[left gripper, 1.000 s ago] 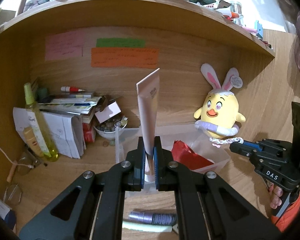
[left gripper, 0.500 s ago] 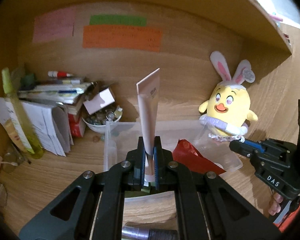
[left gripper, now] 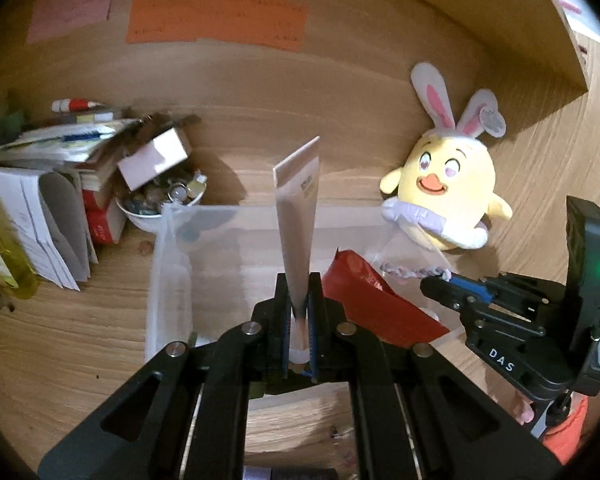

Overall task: Organize objects
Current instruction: 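Lower the pink tube into the box while the right gripper drops the bracelet in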

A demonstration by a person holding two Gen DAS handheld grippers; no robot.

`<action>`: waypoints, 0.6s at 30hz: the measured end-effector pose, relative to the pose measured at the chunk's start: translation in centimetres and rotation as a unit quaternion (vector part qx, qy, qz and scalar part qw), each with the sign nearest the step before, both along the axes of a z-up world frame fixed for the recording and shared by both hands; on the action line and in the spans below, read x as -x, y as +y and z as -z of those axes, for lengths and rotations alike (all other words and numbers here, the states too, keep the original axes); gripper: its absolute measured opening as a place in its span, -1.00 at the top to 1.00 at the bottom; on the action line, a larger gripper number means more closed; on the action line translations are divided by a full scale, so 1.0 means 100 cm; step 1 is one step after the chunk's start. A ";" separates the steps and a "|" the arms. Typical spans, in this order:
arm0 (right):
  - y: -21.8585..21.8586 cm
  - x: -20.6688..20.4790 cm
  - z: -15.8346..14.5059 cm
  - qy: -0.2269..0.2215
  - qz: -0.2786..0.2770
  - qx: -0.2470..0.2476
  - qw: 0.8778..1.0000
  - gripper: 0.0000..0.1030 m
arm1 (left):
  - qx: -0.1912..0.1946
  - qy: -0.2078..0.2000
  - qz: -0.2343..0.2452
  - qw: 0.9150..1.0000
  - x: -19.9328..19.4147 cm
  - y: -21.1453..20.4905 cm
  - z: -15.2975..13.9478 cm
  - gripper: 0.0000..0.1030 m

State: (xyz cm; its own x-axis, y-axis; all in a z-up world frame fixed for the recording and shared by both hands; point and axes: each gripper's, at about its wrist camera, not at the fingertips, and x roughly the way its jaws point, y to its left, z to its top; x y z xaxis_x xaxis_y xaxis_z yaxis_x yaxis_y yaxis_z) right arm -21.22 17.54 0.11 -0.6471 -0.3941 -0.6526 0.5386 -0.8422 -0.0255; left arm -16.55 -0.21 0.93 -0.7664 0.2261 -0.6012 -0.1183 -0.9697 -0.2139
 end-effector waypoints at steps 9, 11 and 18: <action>-0.008 -0.003 0.005 -0.001 -0.011 -0.017 1.000 0.84 | -0.014 -0.045 -0.006 0.999 0.010 -0.008 0.016 0.74; -0.009 -0.006 0.005 -0.004 -0.019 -0.017 1.000 0.81 | -0.014 -0.053 -0.013 0.998 0.010 -0.010 0.019 0.44; -0.008 -0.012 0.003 -0.005 -0.029 -0.013 0.999 0.19 | 0.010 -0.037 -0.032 0.999 -0.003 -0.016 0.013 -0.05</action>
